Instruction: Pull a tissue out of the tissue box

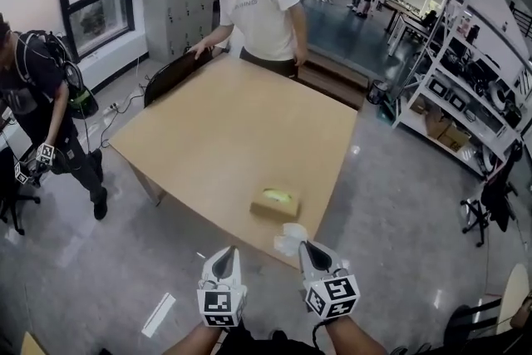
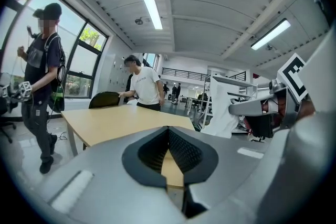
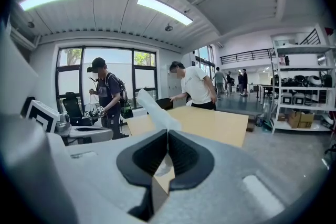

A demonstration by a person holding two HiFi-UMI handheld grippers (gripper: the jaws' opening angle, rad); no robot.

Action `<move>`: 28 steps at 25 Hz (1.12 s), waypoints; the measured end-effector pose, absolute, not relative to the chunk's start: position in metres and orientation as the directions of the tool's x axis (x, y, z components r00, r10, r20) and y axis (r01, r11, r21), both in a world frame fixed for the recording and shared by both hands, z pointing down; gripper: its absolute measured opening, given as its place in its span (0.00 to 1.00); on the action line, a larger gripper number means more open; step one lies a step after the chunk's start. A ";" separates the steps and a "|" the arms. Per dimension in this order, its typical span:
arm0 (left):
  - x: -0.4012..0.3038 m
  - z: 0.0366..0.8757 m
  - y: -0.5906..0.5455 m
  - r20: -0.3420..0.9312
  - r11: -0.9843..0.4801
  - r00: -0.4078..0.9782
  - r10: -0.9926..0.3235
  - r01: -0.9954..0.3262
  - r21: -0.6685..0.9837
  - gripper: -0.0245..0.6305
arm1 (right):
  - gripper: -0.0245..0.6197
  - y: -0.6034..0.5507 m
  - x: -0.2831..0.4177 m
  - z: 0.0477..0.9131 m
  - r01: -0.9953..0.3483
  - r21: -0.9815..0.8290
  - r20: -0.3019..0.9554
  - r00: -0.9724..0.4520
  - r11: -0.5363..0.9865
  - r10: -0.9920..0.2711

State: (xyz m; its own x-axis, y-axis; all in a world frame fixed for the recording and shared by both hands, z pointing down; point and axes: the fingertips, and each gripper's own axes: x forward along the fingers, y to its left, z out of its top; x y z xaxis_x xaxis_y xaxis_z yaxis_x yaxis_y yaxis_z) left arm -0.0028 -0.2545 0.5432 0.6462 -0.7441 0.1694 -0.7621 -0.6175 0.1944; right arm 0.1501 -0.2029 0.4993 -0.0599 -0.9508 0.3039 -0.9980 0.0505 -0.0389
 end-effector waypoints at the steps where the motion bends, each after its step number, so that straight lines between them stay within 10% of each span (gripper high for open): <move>1: -0.003 0.543 -0.250 0.168 -0.613 0.641 -0.749 -0.767 0.192 0.07 | 0.04 -0.199 0.150 0.500 -0.998 -0.042 0.302 -0.067 0.057 -0.951; 28: 0.002 0.494 -0.042 0.141 -0.395 0.406 -0.903 -0.913 0.101 0.07 | 0.04 -0.022 0.169 0.468 -0.941 -0.082 0.197 -0.338 0.329 -0.920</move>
